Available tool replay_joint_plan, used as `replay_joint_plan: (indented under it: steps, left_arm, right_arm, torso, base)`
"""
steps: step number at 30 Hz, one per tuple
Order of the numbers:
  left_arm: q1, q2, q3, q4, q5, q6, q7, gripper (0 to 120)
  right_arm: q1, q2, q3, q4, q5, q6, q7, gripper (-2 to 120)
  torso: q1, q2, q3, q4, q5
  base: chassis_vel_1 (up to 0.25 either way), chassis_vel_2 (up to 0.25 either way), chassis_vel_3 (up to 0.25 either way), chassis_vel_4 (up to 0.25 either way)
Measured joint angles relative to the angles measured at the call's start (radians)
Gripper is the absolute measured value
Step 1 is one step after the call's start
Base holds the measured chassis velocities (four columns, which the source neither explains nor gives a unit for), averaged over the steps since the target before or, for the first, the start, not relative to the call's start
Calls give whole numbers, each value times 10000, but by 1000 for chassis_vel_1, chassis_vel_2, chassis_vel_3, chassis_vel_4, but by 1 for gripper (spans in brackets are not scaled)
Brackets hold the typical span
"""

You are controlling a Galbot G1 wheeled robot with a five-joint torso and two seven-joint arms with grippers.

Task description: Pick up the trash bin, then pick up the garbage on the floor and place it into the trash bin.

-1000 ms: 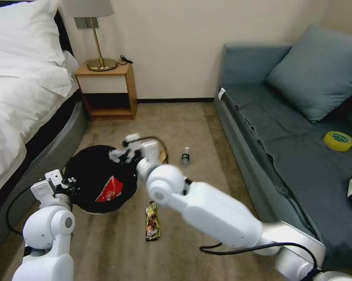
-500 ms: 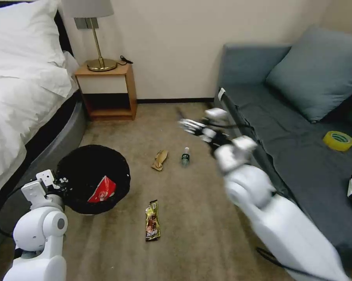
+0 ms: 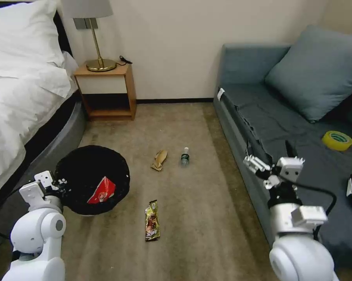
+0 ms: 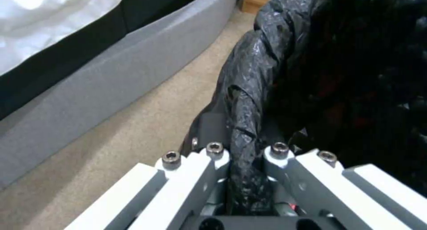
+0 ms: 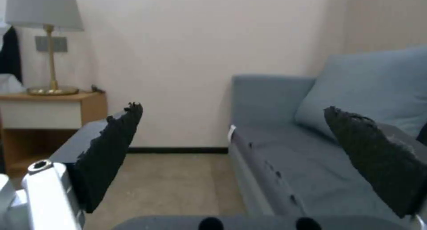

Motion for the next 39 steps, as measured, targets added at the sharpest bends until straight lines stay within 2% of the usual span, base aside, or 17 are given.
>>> replay_joint_plan:
  steps: [8,39]
  left_arm:
    - [69,-121,20,-167,56,1,2,3]
    - [109,-189,-141,-282,60,0,-46,3]
  right_arm:
    - [-99,-110,-197,-383,-115,505,-197,100]
    - [681,-444,-524,-831,330,355,-187,100]
  torso:
    - [0,0,1,0,0]
    - [0,0,2,-1,1]
  base:
    - [0,0,0,0]
    - [-4,4,5,-4]
